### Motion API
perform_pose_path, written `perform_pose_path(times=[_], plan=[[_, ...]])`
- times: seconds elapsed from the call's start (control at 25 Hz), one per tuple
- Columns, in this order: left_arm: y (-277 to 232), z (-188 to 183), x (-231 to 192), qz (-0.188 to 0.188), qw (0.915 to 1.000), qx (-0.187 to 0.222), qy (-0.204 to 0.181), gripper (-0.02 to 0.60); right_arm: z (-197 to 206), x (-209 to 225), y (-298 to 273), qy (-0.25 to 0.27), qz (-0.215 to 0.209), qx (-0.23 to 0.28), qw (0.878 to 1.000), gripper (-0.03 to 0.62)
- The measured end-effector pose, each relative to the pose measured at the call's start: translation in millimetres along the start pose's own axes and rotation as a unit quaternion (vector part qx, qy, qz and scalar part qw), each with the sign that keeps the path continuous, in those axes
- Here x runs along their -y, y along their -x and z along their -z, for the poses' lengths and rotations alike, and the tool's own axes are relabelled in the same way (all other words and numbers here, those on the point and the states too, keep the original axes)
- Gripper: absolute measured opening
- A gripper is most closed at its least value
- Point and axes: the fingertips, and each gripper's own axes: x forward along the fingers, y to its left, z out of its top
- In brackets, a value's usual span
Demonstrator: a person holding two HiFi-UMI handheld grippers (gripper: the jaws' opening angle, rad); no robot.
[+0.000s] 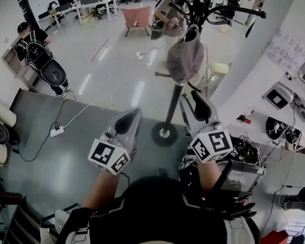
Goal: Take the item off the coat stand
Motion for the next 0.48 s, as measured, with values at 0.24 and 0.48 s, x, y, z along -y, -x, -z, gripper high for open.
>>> perform_pose_path(times=[0.24, 0.48], plan=[[-11, 2, -8, -0.018, 0.9998, 0.001, 0.007, 0.017, 0, 20, -15, 0.001, 0.006, 0.003, 1.0, 0.215], [-23, 2, -14, -0.025, 0.9997, 0.002, 0.003, 0.017, 6, 34, -32, 0.003, 0.006, 0.0, 1.0, 0.25]])
